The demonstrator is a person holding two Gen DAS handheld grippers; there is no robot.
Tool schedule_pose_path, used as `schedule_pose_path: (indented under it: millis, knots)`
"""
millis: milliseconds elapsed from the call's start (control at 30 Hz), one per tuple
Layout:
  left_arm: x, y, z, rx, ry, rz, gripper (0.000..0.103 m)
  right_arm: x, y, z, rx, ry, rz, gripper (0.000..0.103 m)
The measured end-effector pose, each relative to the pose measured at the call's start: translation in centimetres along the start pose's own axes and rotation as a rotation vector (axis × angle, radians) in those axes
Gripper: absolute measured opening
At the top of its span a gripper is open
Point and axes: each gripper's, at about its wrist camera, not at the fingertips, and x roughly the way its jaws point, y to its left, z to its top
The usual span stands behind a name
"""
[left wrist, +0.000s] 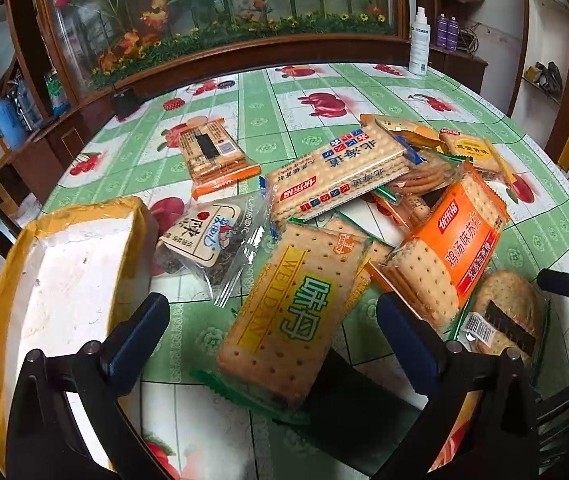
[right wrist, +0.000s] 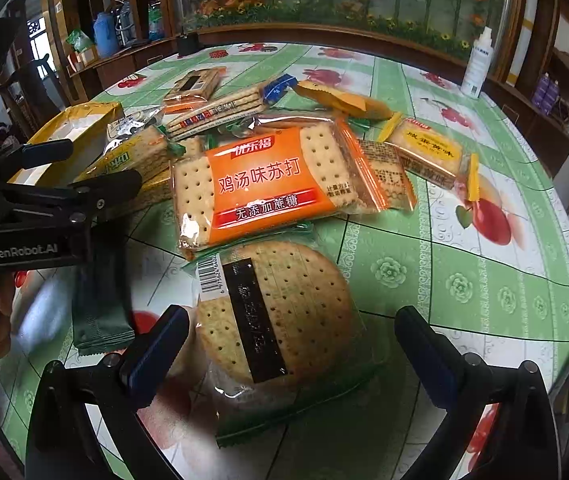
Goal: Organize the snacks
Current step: 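Close the left tool on the WEIDAN pack while the right tool grips the round biscuit pack, then carry both packs over the yellow-rimmed tray and open both tools to drop them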
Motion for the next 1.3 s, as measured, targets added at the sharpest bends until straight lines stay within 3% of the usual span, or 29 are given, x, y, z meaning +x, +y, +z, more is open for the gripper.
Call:
schedule_pose_path:
  millis: [200, 400, 533, 667, 767, 1067, 1300]
  knots:
    - [1.0, 0.3, 0.1, -0.014, 0.039, -0.018, 0.103, 0.5, 0.8, 0.4, -0.034, 0.009, -0.002, 0.103]
    - [1.8, 0.9, 0.1, -0.058, 0.079, -0.090, 0.070, 1.1, 0.9, 0.3, -0.037, 0.022, 0.032, 0.103]
    - [1.6, 0.7, -0.1, -0.057, 0.073, -0.078, 0.065, 1.0, 0.8, 0.3, -0.046, 0.020, 0.042, 0.099]
    - [1.5, 0.9, -0.1, -0.068, 0.071, -0.087, 0.062, 0.6, 0.6, 0.5, -0.040, 0.007, 0.039, 0.082]
    - [1.3, 1.1, -0.1, -0.078, 0.067, -0.095, 0.058, 0.4, 0.5, 0.4, -0.045, 0.006, 0.041, 0.078]
    - [0.0, 1.4, -0.1, -0.106, 0.032, -0.133, 0.047, -0.8, 0.4, -0.2, -0.019, -0.034, 0.076, 0.078]
    - [-1.9, 1.4, -0.3, -0.115, -0.011, -0.151, 0.045, -3.1, 0.7, -0.2, -0.015, -0.083, 0.095, 0.078]
